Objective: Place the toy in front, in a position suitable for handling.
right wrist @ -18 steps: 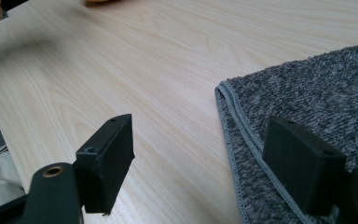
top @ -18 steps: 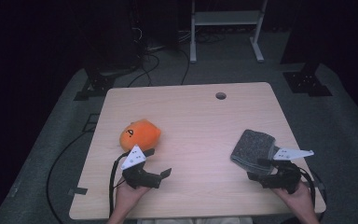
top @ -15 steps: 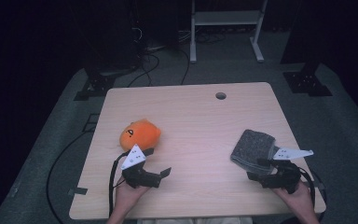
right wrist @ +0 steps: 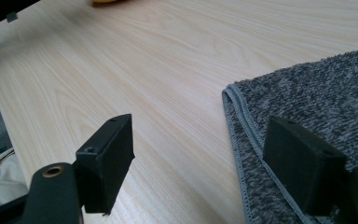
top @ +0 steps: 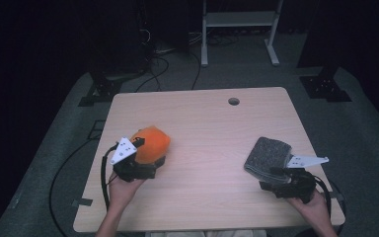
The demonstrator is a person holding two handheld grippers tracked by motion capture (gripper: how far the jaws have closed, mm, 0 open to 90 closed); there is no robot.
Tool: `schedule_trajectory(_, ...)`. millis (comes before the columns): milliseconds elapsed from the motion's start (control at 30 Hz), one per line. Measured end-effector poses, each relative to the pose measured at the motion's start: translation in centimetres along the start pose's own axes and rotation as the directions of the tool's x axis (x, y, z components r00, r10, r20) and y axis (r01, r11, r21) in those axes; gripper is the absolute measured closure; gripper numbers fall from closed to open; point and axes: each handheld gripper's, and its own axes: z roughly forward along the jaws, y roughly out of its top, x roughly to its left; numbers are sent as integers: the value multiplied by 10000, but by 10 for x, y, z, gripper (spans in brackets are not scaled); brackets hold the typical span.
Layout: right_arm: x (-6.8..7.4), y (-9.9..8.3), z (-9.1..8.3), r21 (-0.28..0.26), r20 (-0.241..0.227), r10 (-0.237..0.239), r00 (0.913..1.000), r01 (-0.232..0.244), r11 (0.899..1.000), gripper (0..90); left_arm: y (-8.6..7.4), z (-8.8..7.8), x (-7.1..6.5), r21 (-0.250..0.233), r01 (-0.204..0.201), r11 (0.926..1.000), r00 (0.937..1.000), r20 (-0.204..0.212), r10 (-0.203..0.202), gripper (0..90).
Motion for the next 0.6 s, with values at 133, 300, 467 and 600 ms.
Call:
schedule_trajectory(133, 1, 0, -1, -69, -70, -14, 10000, 14, 10000, 233, 4, -6, 21, 4, 140, 9999, 9983, -567, -140, 22)
schedule_trajectory(300, 1, 2, 3, 71, -158, -83, 9998, 84, 9999, 233, -7, 0, 43, 590, 490, 9971, 9954, -852, -438, 23)
schedule_trajectory(467, 1, 3, 5, 137, -198, -158, 9997, 161, 9998, 233, -15, 8, 51, 936, 675, 9933, 9937, -956, -585, 24)
schedule_trajectory(600, 1, 1, 4, 165, -231, -159, 9996, 163, 9997, 233, -19, 15, 59, 1094, 909, 9898, 9914, -1038, -796, 52)
